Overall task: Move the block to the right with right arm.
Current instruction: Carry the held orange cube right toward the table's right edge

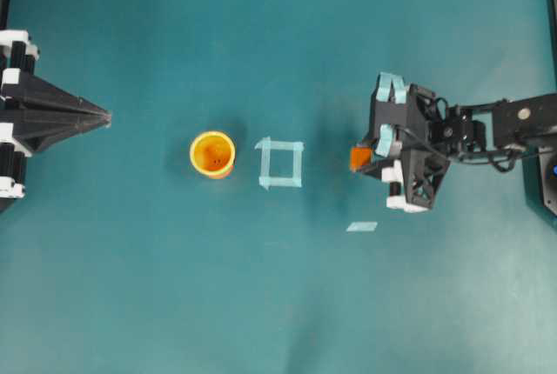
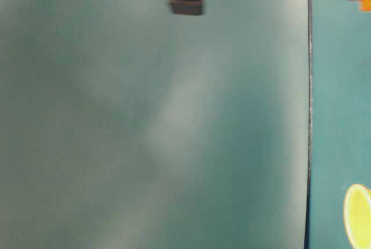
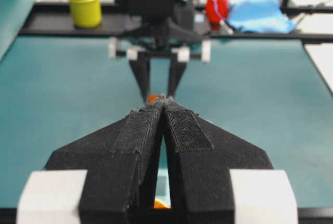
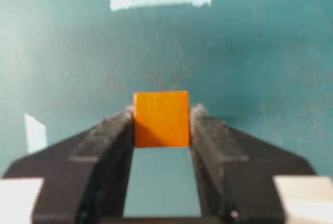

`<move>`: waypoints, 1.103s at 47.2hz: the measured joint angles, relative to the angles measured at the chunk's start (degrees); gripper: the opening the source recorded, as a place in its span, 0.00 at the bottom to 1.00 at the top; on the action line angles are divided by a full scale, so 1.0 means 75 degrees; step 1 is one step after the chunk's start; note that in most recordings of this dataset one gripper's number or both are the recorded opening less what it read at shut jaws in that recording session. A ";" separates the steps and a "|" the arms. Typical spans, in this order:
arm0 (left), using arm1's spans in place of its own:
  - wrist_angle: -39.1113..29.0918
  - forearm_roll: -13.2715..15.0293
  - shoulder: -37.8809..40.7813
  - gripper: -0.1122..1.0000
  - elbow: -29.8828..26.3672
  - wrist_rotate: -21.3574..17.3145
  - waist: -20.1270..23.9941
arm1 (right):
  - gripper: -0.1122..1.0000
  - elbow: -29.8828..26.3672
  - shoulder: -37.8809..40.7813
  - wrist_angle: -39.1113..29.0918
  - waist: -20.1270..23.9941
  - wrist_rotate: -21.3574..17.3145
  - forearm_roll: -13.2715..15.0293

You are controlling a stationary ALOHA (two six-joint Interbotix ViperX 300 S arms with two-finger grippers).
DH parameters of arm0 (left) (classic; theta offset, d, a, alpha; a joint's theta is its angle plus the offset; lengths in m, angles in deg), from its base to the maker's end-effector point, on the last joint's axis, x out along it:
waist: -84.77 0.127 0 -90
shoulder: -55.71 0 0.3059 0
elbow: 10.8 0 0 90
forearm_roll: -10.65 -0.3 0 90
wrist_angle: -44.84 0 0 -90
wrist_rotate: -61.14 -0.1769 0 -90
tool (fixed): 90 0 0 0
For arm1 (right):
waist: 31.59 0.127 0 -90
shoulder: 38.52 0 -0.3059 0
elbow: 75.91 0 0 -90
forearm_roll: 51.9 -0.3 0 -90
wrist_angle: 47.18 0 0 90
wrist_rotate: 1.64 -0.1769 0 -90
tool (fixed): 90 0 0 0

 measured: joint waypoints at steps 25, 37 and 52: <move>-0.0012 0.0012 -0.0012 0.10 0.0000 0.0000 0.0000 | 0.47 -0.0258 -0.1582 -0.1512 0.0000 -0.0023 0.0000; -0.0094 0.0000 0.0000 0.10 0.0000 0.0000 0.0000 | 0.47 0.0211 -0.2414 -0.2086 -0.0012 -0.0070 0.0000; -0.0105 0.0000 0.0000 0.10 0.0000 0.0000 0.0000 | 0.47 0.1031 -0.4535 -0.3398 0.0000 -0.0609 0.0000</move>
